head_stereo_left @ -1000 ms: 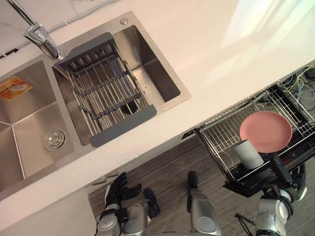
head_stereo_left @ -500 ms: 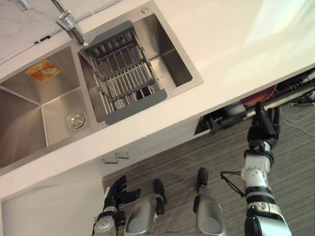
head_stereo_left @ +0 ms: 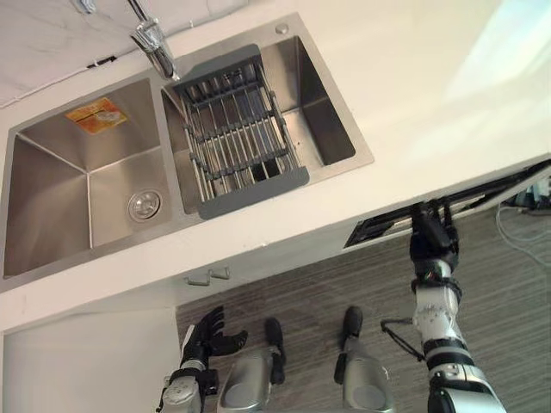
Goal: Walk over to the sink, pick up the cup, carry it to the dishwasher, place the cup inside the dishwasher, then close the dishwasher door
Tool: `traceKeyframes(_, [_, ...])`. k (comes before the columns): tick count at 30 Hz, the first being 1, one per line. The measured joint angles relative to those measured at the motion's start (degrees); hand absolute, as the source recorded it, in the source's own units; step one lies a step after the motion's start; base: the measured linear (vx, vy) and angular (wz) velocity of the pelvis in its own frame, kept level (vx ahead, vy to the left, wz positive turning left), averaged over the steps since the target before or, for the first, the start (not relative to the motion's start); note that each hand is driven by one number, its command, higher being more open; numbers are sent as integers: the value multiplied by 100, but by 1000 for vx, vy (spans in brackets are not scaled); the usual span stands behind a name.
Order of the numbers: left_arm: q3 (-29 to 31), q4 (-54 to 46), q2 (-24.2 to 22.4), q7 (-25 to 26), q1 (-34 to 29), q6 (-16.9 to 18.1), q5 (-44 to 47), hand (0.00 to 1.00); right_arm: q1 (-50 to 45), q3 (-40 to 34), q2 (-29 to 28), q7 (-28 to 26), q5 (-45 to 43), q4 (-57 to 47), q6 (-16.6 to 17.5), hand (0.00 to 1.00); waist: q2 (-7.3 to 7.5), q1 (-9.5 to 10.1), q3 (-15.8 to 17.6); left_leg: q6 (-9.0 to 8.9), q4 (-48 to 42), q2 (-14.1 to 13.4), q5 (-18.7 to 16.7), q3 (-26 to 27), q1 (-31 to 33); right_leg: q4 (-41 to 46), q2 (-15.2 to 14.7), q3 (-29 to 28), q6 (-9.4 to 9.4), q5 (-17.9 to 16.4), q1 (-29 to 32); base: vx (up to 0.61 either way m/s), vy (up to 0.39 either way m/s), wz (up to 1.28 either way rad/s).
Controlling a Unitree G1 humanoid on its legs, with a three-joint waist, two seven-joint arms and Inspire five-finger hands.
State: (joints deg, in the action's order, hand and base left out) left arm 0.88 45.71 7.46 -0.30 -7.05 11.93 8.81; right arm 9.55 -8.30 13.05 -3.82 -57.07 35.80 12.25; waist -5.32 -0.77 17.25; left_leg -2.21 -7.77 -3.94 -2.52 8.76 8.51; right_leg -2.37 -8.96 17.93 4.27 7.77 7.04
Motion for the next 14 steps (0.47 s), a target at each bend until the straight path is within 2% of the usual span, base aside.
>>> traceKeyframes(2, [38, 64, 46, -5, -11, -49, 0, 90, -356, 35, -248, -12, 514, 192, -191, 90, 145, 10, -210, -18, 128, 11, 7, -30, -67, 0, -2, 51, 35, -80, -40, 48, -1, 11])
traceKeyframes(4, [107, 127, 60, -8, -25, -54, 0, 90, -564, 33, -341, 5, 953, 293, -279, 90, 230, 15, -274, -38, 198, 25, -7, -42, -190, -1, -11, 77, 70, -140, -143, 70, 7, 6])
traceKeyframes(9, [206, 191, 183, -12, -159, -79, -1, 90, -1031, 30, -321, 53, 2385, 344, -331, 90, 435, 3, -515, -53, 359, 55, -17, -76, -423, -17, -25, 130, 97, -203, -336, 94, 8, 5])
traceKeyframes(12, [233, 195, 301, -16, -189, -79, -90, 90, -1305, 39, -322, 149, 3532, 427, -353, 90, 582, -7, -648, -57, 383, 95, -20, -207, -577, -48, -54, 273, 142, -281, -578, 78, -1, 19])
traceKeyframes(14, [264, 199, 315, -15, -212, -79, -98, 90, -1376, 58, -325, 197, 3916, 467, -396, 90, 619, 0, -721, -57, 387, 106, -20, -244, -596, -48, -66, 310, 151, -301, -618, 38, 1, 15])
